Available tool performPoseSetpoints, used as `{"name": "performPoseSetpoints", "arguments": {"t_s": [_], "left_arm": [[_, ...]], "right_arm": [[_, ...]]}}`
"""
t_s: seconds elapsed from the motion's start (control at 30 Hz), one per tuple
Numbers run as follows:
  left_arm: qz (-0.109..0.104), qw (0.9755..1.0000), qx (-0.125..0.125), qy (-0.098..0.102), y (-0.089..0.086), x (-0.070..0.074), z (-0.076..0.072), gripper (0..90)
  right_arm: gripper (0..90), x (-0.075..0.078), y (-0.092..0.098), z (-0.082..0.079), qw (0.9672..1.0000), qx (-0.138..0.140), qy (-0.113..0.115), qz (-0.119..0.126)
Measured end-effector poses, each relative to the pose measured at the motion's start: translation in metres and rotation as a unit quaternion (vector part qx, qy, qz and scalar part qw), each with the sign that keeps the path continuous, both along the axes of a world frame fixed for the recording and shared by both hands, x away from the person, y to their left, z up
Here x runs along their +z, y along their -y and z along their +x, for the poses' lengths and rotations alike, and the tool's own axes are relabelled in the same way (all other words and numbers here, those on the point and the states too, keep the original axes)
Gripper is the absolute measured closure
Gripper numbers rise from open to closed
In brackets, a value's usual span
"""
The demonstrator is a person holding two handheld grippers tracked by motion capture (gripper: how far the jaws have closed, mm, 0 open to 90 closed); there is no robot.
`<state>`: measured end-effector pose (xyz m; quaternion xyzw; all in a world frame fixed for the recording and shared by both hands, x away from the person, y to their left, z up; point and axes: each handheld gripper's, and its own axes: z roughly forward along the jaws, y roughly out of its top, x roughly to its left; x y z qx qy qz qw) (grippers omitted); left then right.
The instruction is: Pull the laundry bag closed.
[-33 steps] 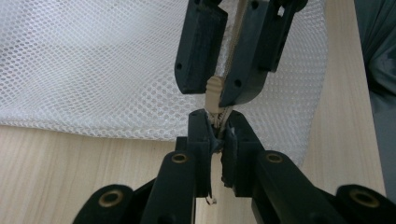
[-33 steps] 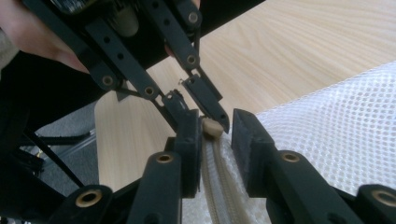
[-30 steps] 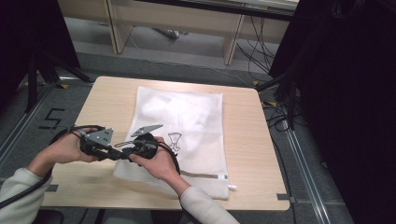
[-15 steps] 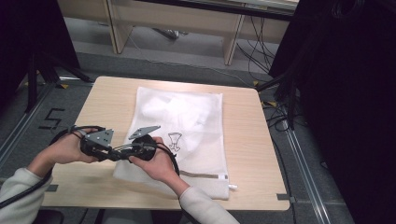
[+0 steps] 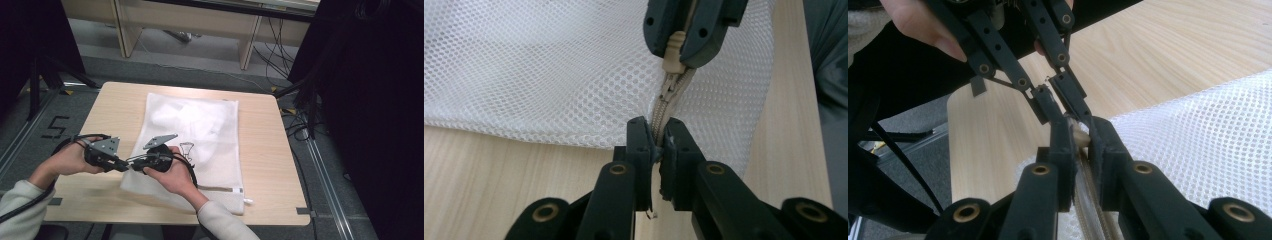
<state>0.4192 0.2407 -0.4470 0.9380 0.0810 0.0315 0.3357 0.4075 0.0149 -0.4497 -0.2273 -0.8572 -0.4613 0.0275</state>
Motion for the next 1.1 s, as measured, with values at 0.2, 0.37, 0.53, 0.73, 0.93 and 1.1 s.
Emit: {"name": "performPoseSetpoints", "arguments": {"t_s": [0.2, 0.37, 0.53, 0.73, 0.93, 1.1], "left_arm": [[0.0, 1.0, 0.002, -0.001, 0.0, -0.001, 0.0, 82.5], [-0.004, 1.0, 0.002, -0.002, 0.001, -0.001, 0.0, 82.5], [-0.003, 1.0, 0.003, -0.002, 0.001, -0.003, 0.001, 82.6], [0.004, 1.0, 0.003, -0.002, 0.001, -0.005, 0.002, 82.6], [0.001, 1.0, 0.005, -0.001, 0.001, -0.006, 0.001, 82.6], [0.003, 1.0, 0.004, -0.003, 0.001, -0.006, 0.002, 82.5]], "right_arm": [[82.3, -0.002, 0.001, -0.002, 1.0, -0.003, 0.003, 0.002], [82.3, 0.001, 0.003, -0.003, 1.0, 0.003, -0.001, -0.006], [82.3, 0.0, 0.009, -0.005, 1.0, -0.002, 0.001, -0.008], [82.3, 0.0, 0.016, -0.006, 0.9998, 0.003, -0.001, -0.02], [82.3, -0.001, 0.021, -0.007, 0.9999, 0.0, 0.002, -0.016], [82.3, 0.001, 0.029, -0.008, 0.9996, 0.001, -0.005, -0.027]]}}
